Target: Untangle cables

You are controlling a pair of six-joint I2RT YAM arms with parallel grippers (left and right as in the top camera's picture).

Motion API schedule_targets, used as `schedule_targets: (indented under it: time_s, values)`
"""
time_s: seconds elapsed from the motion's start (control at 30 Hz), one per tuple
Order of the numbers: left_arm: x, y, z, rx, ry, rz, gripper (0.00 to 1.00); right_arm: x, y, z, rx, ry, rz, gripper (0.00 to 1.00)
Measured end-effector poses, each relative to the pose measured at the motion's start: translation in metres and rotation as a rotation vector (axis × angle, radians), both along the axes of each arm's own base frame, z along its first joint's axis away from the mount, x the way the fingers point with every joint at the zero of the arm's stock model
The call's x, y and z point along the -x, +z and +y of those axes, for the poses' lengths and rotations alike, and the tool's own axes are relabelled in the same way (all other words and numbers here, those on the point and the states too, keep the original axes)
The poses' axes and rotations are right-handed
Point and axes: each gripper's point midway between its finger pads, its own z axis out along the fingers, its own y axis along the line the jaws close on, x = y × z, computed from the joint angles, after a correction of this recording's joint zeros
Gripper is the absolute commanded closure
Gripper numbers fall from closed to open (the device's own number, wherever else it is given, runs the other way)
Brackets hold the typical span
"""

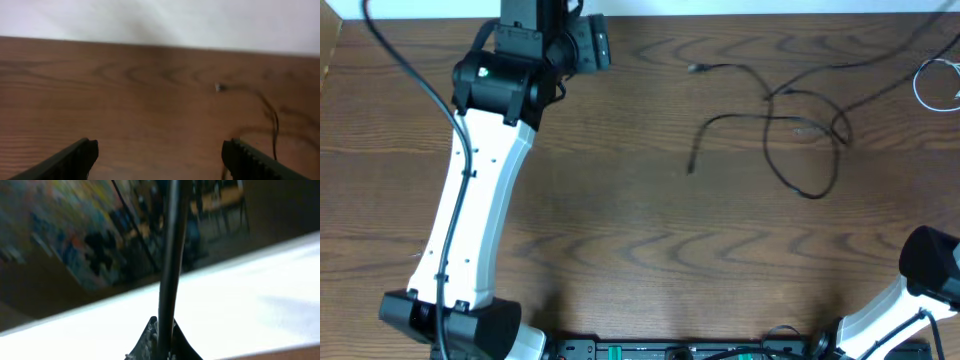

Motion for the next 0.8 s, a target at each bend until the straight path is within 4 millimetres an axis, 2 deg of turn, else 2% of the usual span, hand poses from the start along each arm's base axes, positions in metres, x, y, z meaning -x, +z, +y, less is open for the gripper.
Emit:
schedule_targets:
  time_s: [0.1,0.23,0.4,0.6,0.8]
  values:
    - [0.002,-0.018,-0.024,0.046,-0.118,0.065,0.16,-0.008,-0.017,0.005,-0.020,0.024,0.054,0.99]
    - [0.007,-0.052,-0.068,0.087,-0.269,0.154,0.17,-0.010,-0.026,0.009,-0.025,0.040,0.083,0.99]
    - [0.025,-0.114,-0.143,0.082,-0.453,0.275,0.19,-0.008,-0.034,0.010,-0.028,0.046,0.116,0.99]
    - [0.049,-0.163,-0.220,0.058,-0.605,0.316,0.23,-0.007,-0.042,0.011,-0.014,0.049,0.148,0.99]
    - [0.070,-0.199,-0.269,0.029,-0.659,0.338,0.23,-0.006,-0.049,0.010,-0.006,0.042,0.174,0.99]
